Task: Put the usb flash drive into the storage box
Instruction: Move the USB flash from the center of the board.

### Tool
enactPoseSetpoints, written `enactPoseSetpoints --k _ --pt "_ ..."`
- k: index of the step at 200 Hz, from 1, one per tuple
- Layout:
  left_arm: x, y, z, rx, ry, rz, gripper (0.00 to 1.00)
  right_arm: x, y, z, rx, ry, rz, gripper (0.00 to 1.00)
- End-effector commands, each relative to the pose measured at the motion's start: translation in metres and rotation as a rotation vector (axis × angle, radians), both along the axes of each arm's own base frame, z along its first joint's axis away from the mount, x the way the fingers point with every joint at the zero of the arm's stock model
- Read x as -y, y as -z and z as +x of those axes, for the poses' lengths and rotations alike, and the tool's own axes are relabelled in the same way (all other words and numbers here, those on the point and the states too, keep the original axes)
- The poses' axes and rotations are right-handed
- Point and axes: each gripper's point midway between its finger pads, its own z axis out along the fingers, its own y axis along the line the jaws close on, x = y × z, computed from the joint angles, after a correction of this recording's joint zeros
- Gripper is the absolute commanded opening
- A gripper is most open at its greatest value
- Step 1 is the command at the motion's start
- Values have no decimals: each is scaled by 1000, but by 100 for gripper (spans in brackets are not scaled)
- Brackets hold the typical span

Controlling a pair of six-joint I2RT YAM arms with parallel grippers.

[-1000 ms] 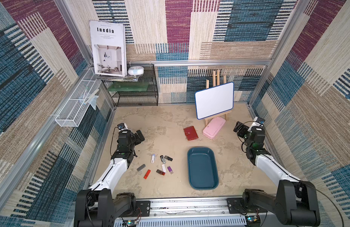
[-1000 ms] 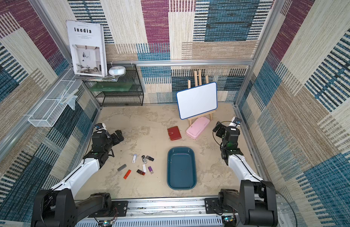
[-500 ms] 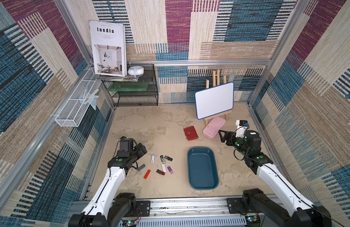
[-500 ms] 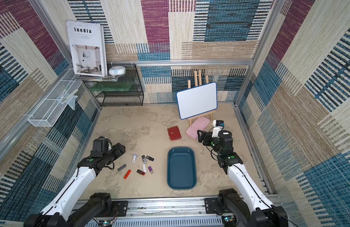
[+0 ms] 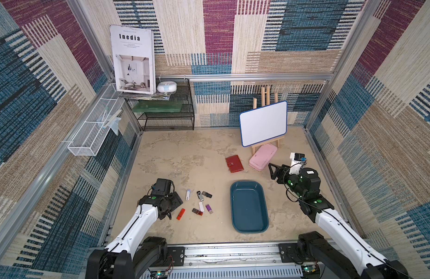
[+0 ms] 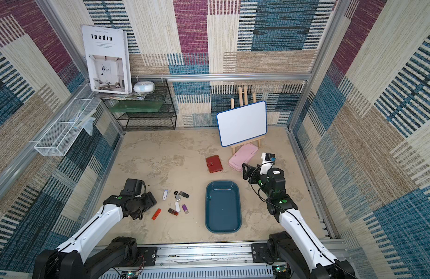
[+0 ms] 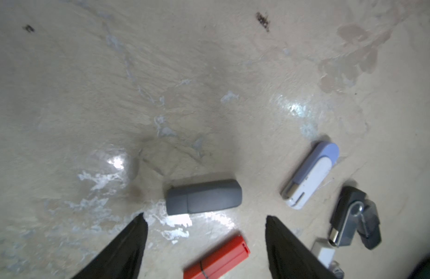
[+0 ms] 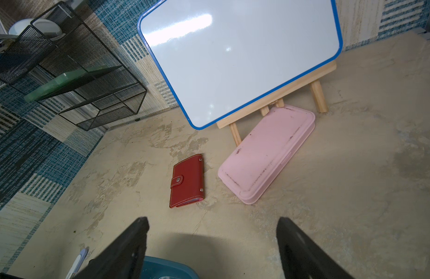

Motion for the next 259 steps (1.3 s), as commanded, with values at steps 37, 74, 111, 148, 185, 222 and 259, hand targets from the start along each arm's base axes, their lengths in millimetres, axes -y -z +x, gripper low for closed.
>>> enactPoseSetpoints --k 37,74,111,148,185,222,259 --pt "-13 -14 13 17 14 95 81 2 -2 4 14 20 3 88" --pt "-8 -14 34 -4 81 101 80 4 -2 4 15 29 0 88" --pt "5 7 36 -94 133 51 73 4 -3 5 18 33 -2 88" --pt "20 16 21 -138 140 -3 72 4 -3 6 15 30 -2 88" --pt "21 29 -7 -221 130 24 71 4 -1 7 4 32 -4 88" --pt "23 33 -15 -249 148 62 68 2 1 7 -6 26 -1 89" --pt "27 37 -22 -286 164 93 58 2 5 9 -20 29 0 89"
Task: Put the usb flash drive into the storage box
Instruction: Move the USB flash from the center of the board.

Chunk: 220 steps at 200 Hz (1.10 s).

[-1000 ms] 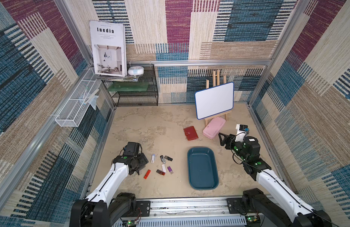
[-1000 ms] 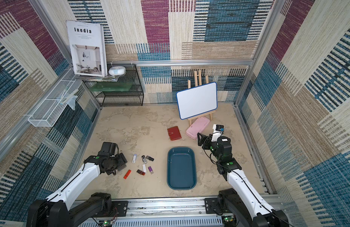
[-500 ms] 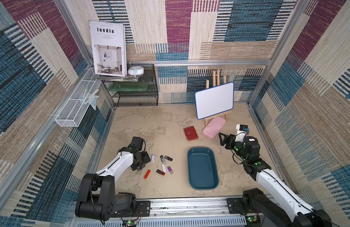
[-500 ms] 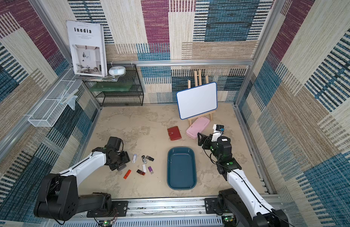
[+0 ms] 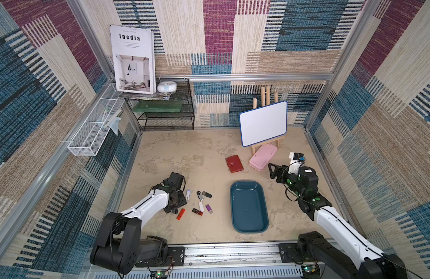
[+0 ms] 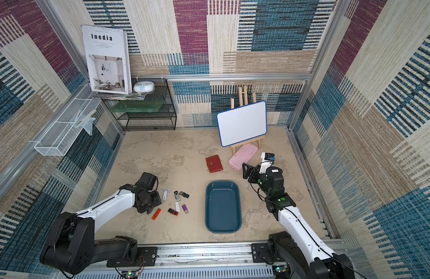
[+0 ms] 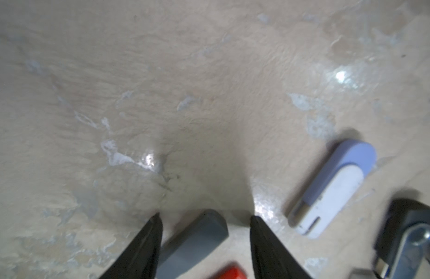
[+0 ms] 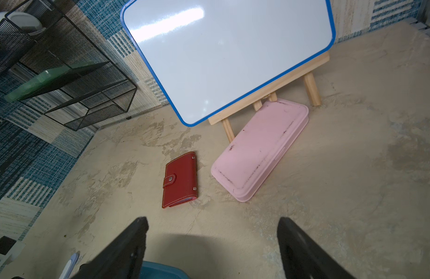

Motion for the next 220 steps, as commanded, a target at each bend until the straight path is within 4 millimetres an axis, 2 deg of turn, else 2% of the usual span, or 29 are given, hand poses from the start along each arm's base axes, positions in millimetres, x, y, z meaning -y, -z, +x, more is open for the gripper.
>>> enactPoseSetpoints --k 1,68,97,142,177,220 --pt "8 10 -32 -138 -7 -31 58 0 -5 3 14 4 7 88" --pt "14 14 -50 -214 46 24 50 -1 -4 3 3 2 12 89" --pt "17 14 -50 -221 50 12 39 -1 -3 3 2 3 13 89" --pt "17 14 -49 -219 54 20 45 -1 -1 4 -8 2 10 89" --pt "26 7 -43 -194 86 -16 48 -1 0 5 -13 3 10 89" --pt "31 9 -51 -210 106 -8 51 -1 1 5 -17 3 8 89"
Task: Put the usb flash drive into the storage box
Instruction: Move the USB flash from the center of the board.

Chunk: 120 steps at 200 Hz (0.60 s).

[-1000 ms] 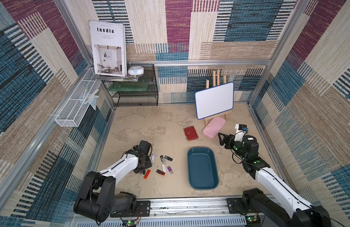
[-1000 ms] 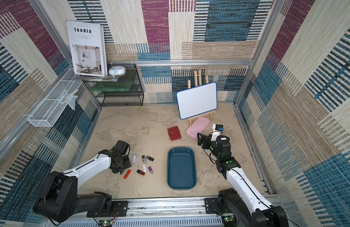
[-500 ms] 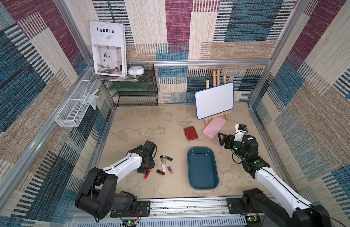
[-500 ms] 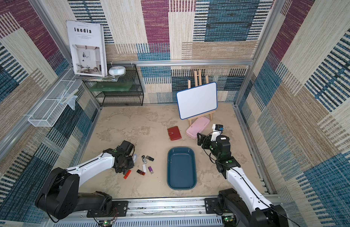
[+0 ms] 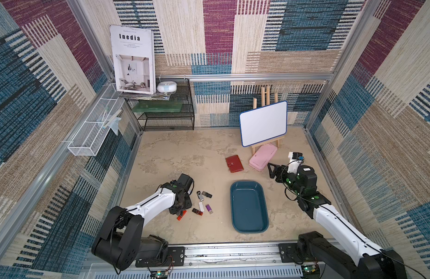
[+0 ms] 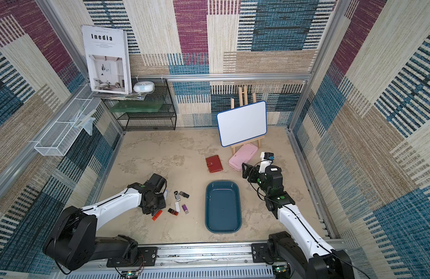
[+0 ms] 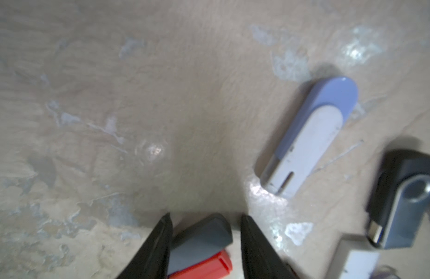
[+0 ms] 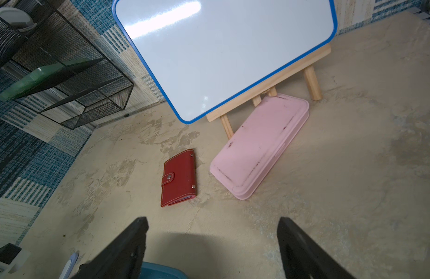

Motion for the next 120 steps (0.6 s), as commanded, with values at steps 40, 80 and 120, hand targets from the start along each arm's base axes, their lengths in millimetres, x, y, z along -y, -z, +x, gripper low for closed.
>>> enactPoseSetpoints --k 40,80,120 --pt "-1 14 -45 -164 19 11 52 -1 -3 2 3 1 5 89" --pt "3 12 -48 -170 35 10 53 0 -3 2 1 4 4 89" --pt "4 11 -53 -175 40 18 49 1 -2 2 -2 9 0 89"
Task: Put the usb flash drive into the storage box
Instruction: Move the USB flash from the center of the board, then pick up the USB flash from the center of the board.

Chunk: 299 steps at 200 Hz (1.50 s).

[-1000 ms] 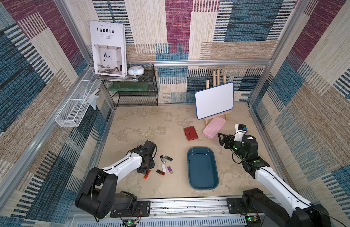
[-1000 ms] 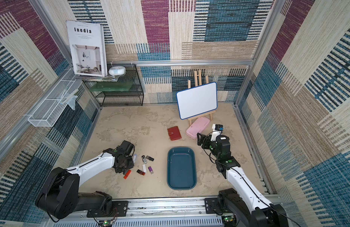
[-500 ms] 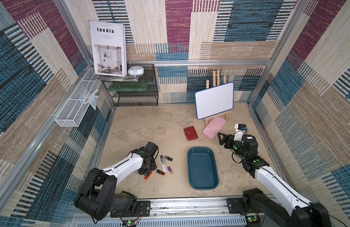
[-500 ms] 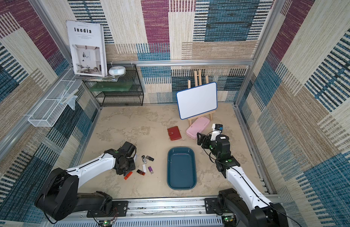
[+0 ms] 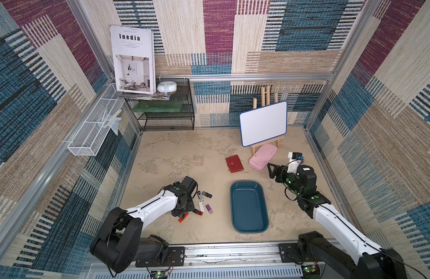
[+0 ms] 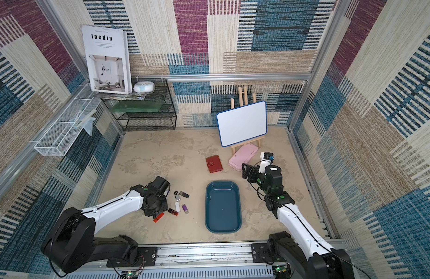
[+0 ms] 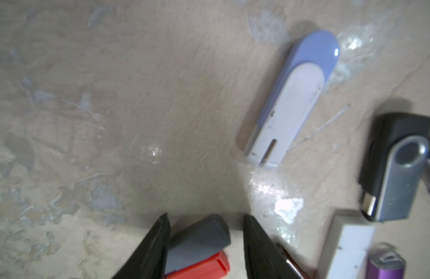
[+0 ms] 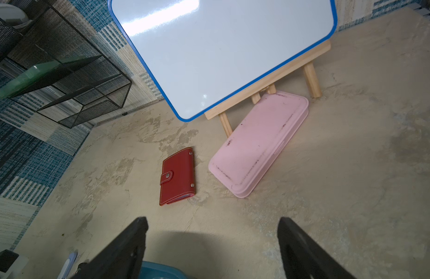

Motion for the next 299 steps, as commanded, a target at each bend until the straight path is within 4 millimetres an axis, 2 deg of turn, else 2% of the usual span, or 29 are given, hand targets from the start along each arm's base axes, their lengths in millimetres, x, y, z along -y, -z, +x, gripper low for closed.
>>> enactPoseSetpoints --k 1,41,76,102,122,168,209,256,299 --pt "-5 7 -39 -164 2 9 49 1 -5 2 9 8 3 89" --pt "-9 6 -36 -146 -3 34 41 1 -4 2 7 8 2 89" --pt "-6 -1 -26 -116 -6 30 41 1 -3 2 2 9 2 89" --pt "0 -17 -19 -66 -3 -10 47 1 -2 3 -1 10 1 89" --pt "2 -25 -23 -64 3 -29 49 1 -2 3 -1 10 1 89" --pt "5 -29 -42 -73 9 -35 50 0 0 3 -7 8 4 89" --pt "4 -21 -54 -109 26 3 51 0 1 4 -15 8 4 89" --pt "13 -13 -47 -112 68 -9 50 0 3 4 -19 7 4 89" --pt "18 -4 -50 -132 86 -11 49 -1 2 5 -19 4 8 89"
